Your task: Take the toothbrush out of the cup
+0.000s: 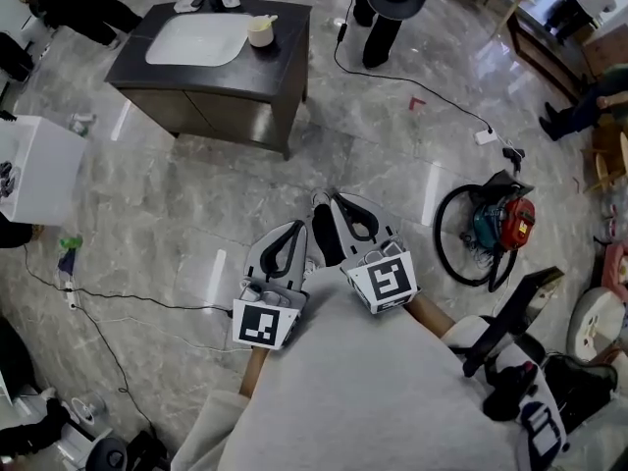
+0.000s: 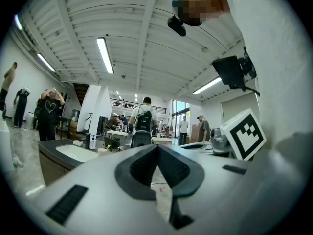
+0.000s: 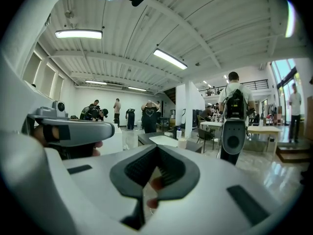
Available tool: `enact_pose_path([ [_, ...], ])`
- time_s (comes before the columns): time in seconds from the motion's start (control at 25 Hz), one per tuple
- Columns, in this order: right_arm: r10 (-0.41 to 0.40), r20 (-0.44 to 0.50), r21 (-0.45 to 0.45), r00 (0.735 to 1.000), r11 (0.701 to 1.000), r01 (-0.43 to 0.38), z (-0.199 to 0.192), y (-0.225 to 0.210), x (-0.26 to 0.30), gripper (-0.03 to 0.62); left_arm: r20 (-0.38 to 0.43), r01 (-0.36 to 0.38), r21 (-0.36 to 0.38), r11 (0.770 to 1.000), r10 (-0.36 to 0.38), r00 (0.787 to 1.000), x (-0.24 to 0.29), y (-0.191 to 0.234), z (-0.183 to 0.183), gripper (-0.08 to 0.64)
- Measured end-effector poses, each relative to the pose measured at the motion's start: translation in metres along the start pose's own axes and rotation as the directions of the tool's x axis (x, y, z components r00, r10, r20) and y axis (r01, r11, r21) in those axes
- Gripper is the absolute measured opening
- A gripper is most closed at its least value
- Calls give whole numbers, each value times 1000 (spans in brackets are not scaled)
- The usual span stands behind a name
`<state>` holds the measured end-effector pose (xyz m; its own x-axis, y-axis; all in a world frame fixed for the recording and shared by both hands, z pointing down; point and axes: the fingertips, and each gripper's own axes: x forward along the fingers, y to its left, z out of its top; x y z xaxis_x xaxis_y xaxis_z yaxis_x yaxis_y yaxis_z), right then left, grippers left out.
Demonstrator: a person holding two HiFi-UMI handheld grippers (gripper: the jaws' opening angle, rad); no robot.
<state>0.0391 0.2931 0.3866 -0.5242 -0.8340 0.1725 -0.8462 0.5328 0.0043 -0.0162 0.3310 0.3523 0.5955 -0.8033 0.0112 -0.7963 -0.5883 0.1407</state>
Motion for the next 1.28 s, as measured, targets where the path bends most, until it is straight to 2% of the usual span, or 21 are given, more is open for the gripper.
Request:
enact_pose_path([
  [0.44,23,-11,9,1000,1000,-23,-10,-11,43,5,6,-26,15,1000,26,1000,28,38,-2,3],
  [0.72,20,-17,27,1000,999,-19,-9,-32,80,5,-12,-31,-17,999,31,999,59,65,-4,3],
  [0.8,15,-44,35,999,999,-14,-14,-41,92,5,-20,-31,-28,999,31,999,71,75,-7,3],
  [0.88,21,-32,18,999,1000,-20,-13,-50,107,5,-27,-33,-38,999,32,999,85,85,-7,3],
  [1.0,23,-73,54,997,998,-19,-15,-63,129,5,-44,-36,-35,999,35,998,108,101,-5,3],
  [1.28,80,44,10,996,997,-81,21,-92,187,5,-52,-62,-18,998,61,997,163,139,10,3],
])
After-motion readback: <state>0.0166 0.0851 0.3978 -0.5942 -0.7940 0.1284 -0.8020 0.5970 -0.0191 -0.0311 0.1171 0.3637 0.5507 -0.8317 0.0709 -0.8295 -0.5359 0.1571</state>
